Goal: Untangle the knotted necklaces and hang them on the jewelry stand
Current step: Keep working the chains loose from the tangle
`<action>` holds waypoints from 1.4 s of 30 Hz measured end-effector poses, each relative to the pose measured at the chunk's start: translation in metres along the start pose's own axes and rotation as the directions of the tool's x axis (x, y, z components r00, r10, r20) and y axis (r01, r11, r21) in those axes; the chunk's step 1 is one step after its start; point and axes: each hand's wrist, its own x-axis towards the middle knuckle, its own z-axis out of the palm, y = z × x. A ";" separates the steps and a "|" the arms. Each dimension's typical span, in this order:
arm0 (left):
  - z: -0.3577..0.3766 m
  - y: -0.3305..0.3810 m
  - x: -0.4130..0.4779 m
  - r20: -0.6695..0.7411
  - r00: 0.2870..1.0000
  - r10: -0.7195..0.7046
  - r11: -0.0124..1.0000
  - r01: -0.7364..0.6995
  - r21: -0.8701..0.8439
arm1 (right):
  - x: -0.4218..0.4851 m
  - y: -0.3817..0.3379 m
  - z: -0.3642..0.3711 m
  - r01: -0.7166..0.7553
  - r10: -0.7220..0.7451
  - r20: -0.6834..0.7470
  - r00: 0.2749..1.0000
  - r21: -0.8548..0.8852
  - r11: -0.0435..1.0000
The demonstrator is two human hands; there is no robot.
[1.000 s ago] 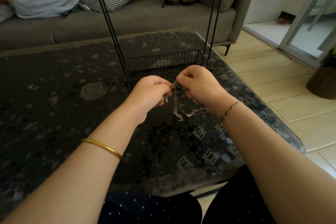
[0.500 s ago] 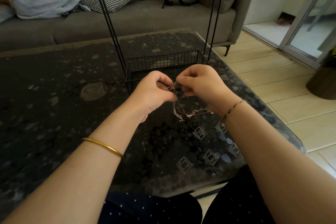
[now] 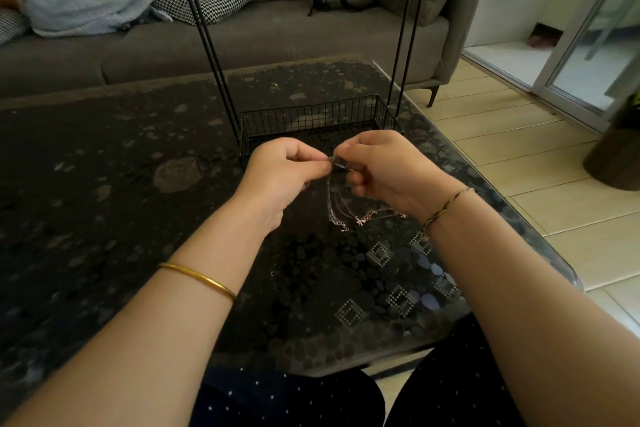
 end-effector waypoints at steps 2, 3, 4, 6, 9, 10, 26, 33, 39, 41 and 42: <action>0.000 0.000 -0.001 0.012 1.000 0.001 1.000 -0.001 -0.009 | 0.000 -0.001 0.000 -0.023 0.021 0.029 0.999 0.060 0.998; -0.001 0.000 -0.002 0.021 1.000 0.000 1.000 0.000 -0.012 | 0.000 -0.001 0.000 -0.031 0.027 0.045 0.999 0.085 0.996; -0.001 0.000 -0.002 0.028 1.000 -0.004 1.000 0.005 -0.020 | 0.000 -0.001 0.000 -0.036 0.031 0.054 0.998 0.103 0.994; 0.000 0.000 -0.002 0.028 1.000 -0.003 1.000 0.004 -0.026 | -0.001 -0.001 -0.001 -0.040 0.035 0.046 0.998 0.117 0.992; 0.001 0.000 -0.002 0.002 0.998 0.057 0.997 -0.058 0.042 | 0.000 -0.002 -0.001 -0.039 0.040 -0.010 0.999 0.092 0.995; 0.002 0.000 -0.001 0.001 0.997 0.081 0.994 -0.080 0.069 | 0.000 -0.001 -0.001 -0.035 0.037 -0.029 0.999 0.072 0.997; 0.007 -0.004 -0.001 0.153 0.985 0.075 0.987 -0.095 0.130 | -0.002 -0.002 -0.005 0.021 -0.021 0.009 1.000 0.067 0.998; 0.001 -0.002 -0.002 0.165 0.985 0.051 0.990 -0.071 0.120 | -0.002 -0.002 -0.008 0.104 -0.111 -0.100 0.989 -0.074 0.992; 0.002 0.001 -0.003 0.224 0.969 -0.102 0.995 0.100 0.018 | -0.001 -0.003 -0.010 0.142 -0.158 -0.157 0.975 -0.105 0.984; 0.002 0.001 -0.002 0.211 0.971 -0.109 0.994 0.111 0.000 | -0.001 -0.003 -0.011 0.131 -0.131 -0.148 0.980 -0.010 0.991; 0.002 0.001 -0.001 0.195 0.976 -0.098 0.995 0.099 0.005 | -0.001 -0.003 -0.010 0.122 -0.114 -0.136 0.984 0.049 0.991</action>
